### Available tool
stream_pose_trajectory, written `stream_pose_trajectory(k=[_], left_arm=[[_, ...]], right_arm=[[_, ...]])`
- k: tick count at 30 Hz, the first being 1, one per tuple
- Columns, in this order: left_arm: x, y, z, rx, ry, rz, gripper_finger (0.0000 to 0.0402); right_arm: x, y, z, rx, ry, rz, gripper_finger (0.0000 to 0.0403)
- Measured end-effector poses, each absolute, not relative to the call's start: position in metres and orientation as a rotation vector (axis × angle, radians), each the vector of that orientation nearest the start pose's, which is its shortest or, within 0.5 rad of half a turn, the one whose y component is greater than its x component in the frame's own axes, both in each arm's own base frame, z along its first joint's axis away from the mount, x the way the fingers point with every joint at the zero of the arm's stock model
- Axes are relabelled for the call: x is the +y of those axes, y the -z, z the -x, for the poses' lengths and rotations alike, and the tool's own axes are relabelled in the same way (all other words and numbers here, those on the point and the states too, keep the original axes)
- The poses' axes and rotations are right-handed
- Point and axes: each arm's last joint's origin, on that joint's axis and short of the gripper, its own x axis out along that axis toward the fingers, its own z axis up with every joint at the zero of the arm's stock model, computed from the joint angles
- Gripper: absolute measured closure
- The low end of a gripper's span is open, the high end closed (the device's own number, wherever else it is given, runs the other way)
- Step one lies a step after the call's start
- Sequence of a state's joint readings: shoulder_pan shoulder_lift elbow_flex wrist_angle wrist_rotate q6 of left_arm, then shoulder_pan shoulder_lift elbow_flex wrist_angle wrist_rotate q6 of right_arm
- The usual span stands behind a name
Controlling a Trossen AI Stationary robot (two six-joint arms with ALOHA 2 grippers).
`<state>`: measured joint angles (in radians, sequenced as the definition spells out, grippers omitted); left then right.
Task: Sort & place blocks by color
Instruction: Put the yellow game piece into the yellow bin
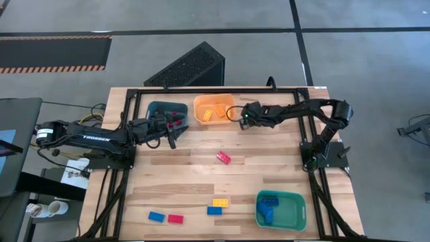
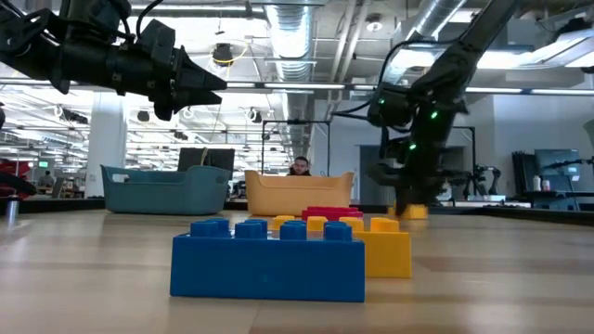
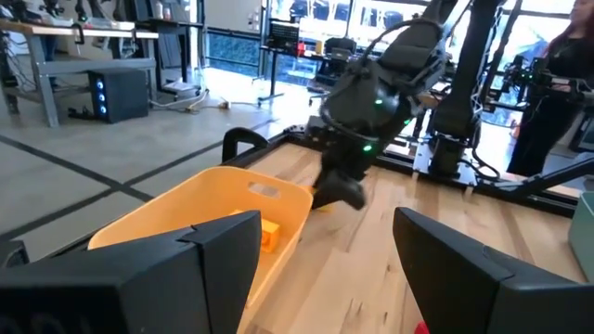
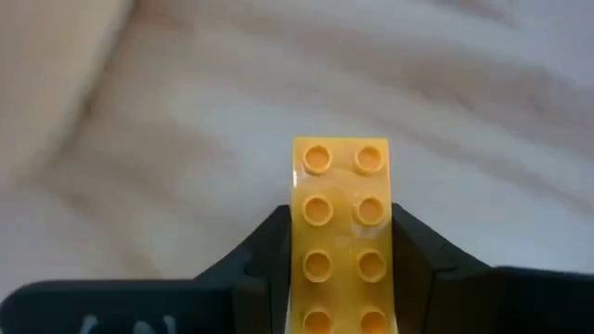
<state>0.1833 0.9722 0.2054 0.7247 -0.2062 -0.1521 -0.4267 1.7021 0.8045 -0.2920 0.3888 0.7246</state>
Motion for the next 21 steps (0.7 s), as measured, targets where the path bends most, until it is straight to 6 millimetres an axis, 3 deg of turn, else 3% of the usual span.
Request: stream_pose_trajectory(k=[2,7,12,17,21], left_arm=[[0.040,-0.191,-0.181,0.013,-0.392,0.150,0.0171],[0.040,-0.191,-0.181,0.013,-0.394,0.149,0.0171],[0.040,-0.191,-0.181,0.013,-0.401,0.147,0.0171],[0.040,-0.192,-0.181,0.004,-0.398,0.146,0.0171],[0.040,-0.192,-0.181,0.001,-0.391,0.149,0.0171]], right_arm=[[-0.124,-0.132,-0.256,0.906,1.121,-0.588,0.0271],[-0.116,-0.168,-0.263,0.703,1.095,-0.517,0.0271],[-0.104,-0.195,-0.287,0.444,0.921,-0.449,0.0271],[-0.104,-0.198,-0.305,0.288,0.836,-0.430,0.0271],[-0.107,-0.186,-0.317,0.238,0.829,-0.420,0.0266]])
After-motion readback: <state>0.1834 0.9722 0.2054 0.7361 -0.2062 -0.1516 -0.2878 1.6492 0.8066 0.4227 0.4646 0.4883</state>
